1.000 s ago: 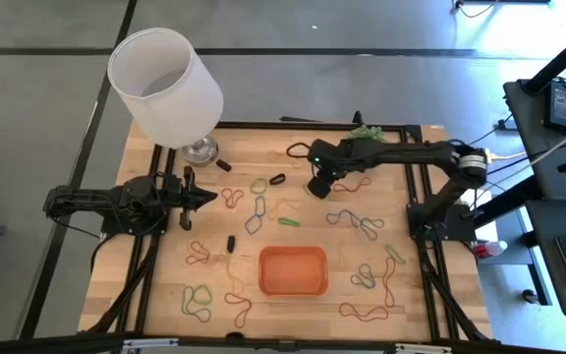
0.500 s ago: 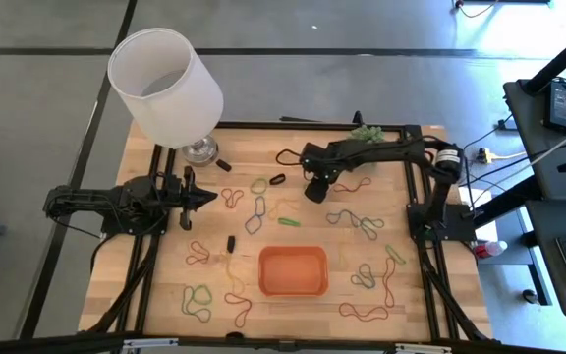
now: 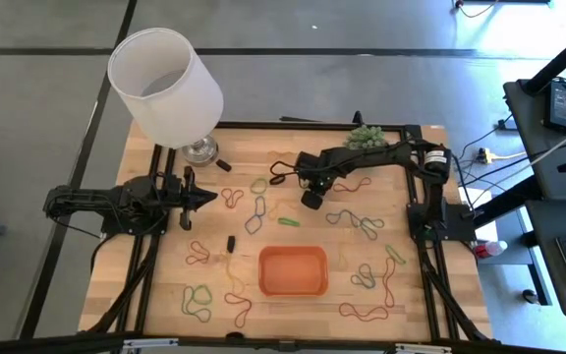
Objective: Pick and place rubber bands into bin
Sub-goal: Put the green rubber band into the orange bin
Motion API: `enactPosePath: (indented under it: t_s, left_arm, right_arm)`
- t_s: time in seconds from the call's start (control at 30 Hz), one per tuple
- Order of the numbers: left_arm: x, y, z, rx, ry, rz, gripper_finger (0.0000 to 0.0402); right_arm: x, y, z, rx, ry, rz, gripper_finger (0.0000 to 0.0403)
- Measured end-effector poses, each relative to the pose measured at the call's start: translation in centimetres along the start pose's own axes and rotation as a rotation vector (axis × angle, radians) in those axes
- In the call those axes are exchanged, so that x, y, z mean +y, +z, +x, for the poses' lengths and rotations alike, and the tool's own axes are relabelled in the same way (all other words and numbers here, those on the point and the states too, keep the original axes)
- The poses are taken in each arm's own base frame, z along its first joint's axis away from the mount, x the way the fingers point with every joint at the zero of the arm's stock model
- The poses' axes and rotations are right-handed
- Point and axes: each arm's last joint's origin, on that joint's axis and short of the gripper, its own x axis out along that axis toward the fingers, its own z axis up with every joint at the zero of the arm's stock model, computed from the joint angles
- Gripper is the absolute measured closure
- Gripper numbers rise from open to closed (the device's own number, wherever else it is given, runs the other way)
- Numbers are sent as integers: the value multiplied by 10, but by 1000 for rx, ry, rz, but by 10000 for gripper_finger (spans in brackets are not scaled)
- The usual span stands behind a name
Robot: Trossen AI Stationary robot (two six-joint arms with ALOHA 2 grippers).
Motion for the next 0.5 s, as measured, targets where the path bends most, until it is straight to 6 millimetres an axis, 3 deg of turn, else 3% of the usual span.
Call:
enactPosePath:
  t_s: [0.13, 0.23, 0.37, 0.5]
  left_arm:
    - [0, 0, 0, 0, 0, 0, 398]
    - [0, 0, 0, 0, 0, 0, 398]
    - [0, 0, 0, 0, 0, 0, 398]
    - [0, 0, 0, 0, 0, 0, 398]
  right_arm:
    - [1, -4, -19, -17, -26, 87, 394]
    - [11, -2, -57, -120, -30, 143, 399]
    - [37, -6, -101, -207, -36, 181, 401]
    - [78, -6, -153, -328, 34, 187, 401]
